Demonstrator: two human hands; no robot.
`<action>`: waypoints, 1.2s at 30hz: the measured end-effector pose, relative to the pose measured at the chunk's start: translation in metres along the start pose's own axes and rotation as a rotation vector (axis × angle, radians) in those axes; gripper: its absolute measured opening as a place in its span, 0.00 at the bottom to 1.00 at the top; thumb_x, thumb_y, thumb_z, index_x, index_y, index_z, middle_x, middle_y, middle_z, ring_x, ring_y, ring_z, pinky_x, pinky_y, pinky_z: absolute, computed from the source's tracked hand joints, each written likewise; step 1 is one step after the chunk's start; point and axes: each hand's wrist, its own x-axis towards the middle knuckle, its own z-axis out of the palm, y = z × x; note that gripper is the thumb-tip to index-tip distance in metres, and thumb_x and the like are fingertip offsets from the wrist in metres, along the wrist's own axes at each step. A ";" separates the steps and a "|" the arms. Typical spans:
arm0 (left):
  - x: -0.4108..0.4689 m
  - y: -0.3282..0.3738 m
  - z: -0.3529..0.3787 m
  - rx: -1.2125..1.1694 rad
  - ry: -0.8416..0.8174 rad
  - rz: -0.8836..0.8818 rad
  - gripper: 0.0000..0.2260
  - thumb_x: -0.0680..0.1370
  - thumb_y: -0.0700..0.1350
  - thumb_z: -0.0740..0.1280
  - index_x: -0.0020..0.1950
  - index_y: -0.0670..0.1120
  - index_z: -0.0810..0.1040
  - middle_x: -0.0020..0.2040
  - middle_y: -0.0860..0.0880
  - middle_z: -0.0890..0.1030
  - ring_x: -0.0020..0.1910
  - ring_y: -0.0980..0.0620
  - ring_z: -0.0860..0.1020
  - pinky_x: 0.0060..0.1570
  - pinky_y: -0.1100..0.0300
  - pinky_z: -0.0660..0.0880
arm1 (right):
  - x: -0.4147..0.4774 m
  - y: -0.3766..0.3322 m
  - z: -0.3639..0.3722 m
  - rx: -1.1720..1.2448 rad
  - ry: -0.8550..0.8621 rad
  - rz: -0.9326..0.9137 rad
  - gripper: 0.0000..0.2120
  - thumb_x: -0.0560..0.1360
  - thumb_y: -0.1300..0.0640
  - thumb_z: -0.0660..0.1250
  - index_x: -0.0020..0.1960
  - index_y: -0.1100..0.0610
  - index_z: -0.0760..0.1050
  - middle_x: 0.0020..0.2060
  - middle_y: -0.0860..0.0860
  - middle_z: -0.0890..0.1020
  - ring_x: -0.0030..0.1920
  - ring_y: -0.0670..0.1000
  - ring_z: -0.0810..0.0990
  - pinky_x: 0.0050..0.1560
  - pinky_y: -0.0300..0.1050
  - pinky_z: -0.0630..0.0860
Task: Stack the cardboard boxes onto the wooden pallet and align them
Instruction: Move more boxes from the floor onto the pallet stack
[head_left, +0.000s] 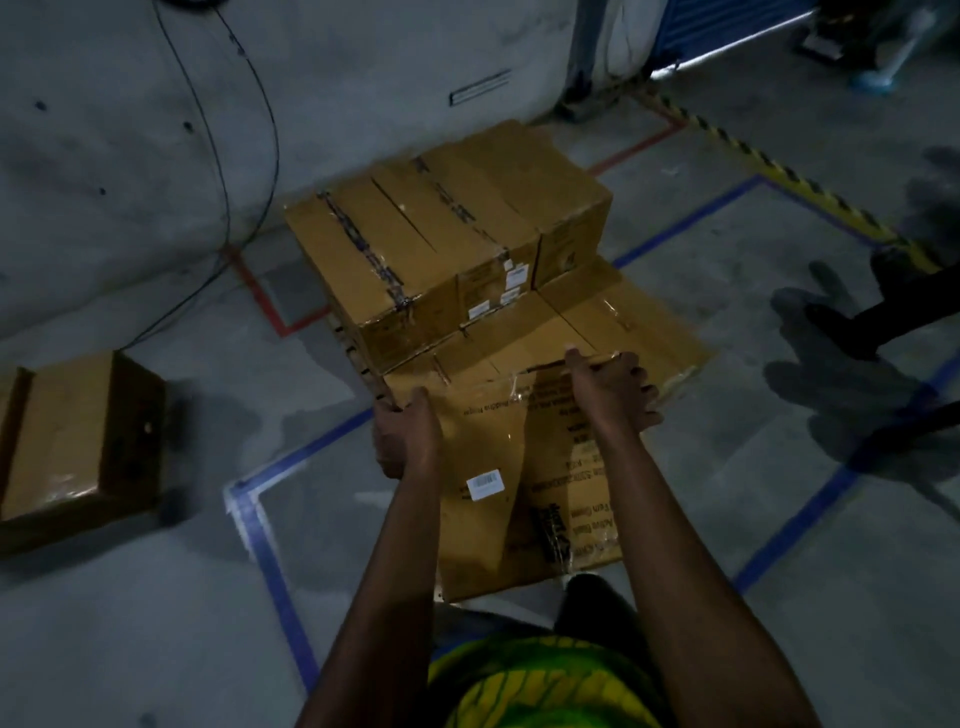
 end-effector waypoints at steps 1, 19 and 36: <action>0.000 0.001 0.009 -0.008 0.004 -0.028 0.23 0.78 0.63 0.65 0.64 0.47 0.76 0.61 0.43 0.80 0.59 0.41 0.78 0.56 0.51 0.73 | 0.013 0.000 0.005 -0.032 -0.013 -0.015 0.44 0.73 0.28 0.62 0.76 0.58 0.60 0.74 0.60 0.66 0.74 0.64 0.62 0.70 0.65 0.57; -0.011 0.054 0.077 -0.222 0.183 -0.215 0.29 0.78 0.67 0.60 0.61 0.43 0.77 0.57 0.40 0.78 0.54 0.40 0.76 0.58 0.47 0.73 | 0.138 -0.056 0.005 0.073 -0.299 -0.275 0.48 0.67 0.19 0.58 0.69 0.57 0.68 0.63 0.57 0.78 0.63 0.63 0.76 0.64 0.65 0.68; -0.042 -0.128 0.162 -0.197 -0.106 -0.489 0.11 0.79 0.34 0.63 0.53 0.47 0.79 0.45 0.45 0.79 0.36 0.51 0.75 0.27 0.64 0.71 | 0.203 0.151 0.105 -0.137 -0.649 0.082 0.50 0.61 0.31 0.76 0.76 0.53 0.65 0.71 0.54 0.73 0.65 0.60 0.76 0.62 0.60 0.77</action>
